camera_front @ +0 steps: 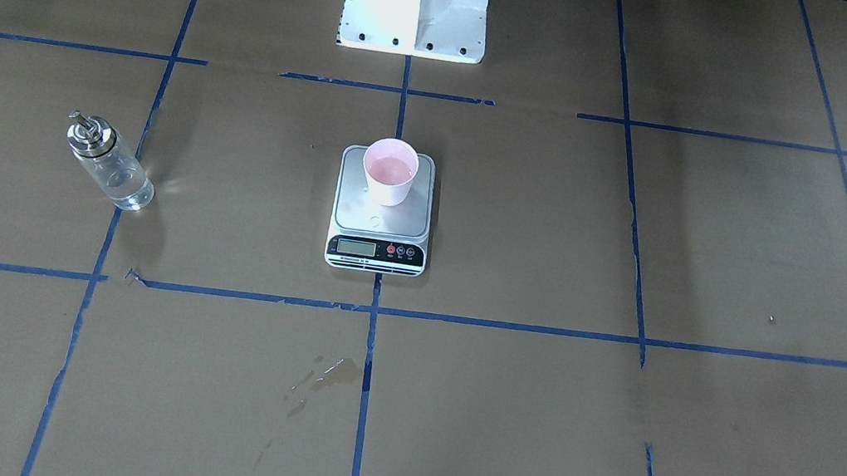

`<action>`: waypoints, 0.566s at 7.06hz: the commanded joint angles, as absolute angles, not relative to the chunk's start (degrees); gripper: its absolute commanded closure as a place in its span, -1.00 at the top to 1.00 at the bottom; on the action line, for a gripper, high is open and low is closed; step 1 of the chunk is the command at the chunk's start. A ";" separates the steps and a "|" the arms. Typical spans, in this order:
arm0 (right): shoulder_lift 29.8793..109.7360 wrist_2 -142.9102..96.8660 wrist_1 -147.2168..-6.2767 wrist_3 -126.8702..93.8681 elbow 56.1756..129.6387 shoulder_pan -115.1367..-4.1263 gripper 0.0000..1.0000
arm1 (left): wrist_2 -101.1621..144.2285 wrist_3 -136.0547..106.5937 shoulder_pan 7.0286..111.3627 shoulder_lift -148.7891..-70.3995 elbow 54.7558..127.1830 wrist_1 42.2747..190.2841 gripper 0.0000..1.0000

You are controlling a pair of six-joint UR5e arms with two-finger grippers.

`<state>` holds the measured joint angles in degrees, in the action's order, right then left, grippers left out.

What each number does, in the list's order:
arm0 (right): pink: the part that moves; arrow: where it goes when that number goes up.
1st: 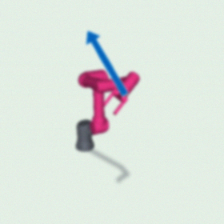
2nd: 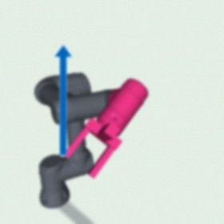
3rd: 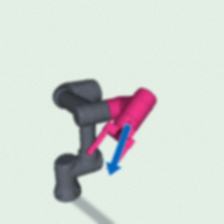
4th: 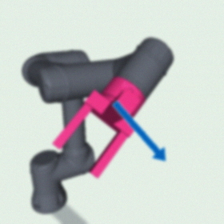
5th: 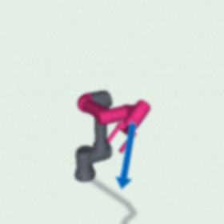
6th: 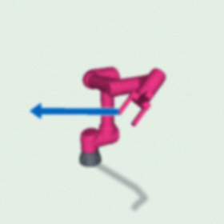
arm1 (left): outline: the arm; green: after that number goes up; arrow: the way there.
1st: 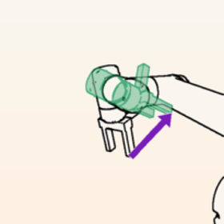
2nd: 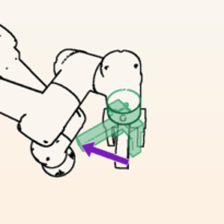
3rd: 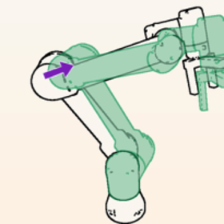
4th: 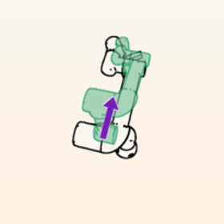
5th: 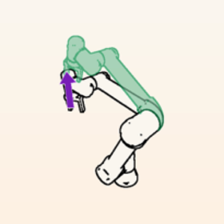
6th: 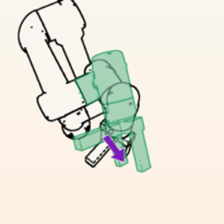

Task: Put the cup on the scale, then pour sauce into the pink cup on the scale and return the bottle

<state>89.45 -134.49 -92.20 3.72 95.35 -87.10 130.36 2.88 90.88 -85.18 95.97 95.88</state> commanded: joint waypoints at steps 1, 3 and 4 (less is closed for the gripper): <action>89.56 -134.56 -92.20 2.73 95.45 -87.10 1.00 | 131.31 2.72 87.90 -84.82 95.89 94.57 1.00; 91.05 -134.56 -92.20 3.07 94.92 -87.10 1.00 | 131.40 2.46 87.89 -84.90 96.06 94.57 1.00; 91.84 -134.65 -92.20 3.08 94.92 -87.45 1.00 | 131.31 2.46 87.89 -84.90 95.98 94.57 1.00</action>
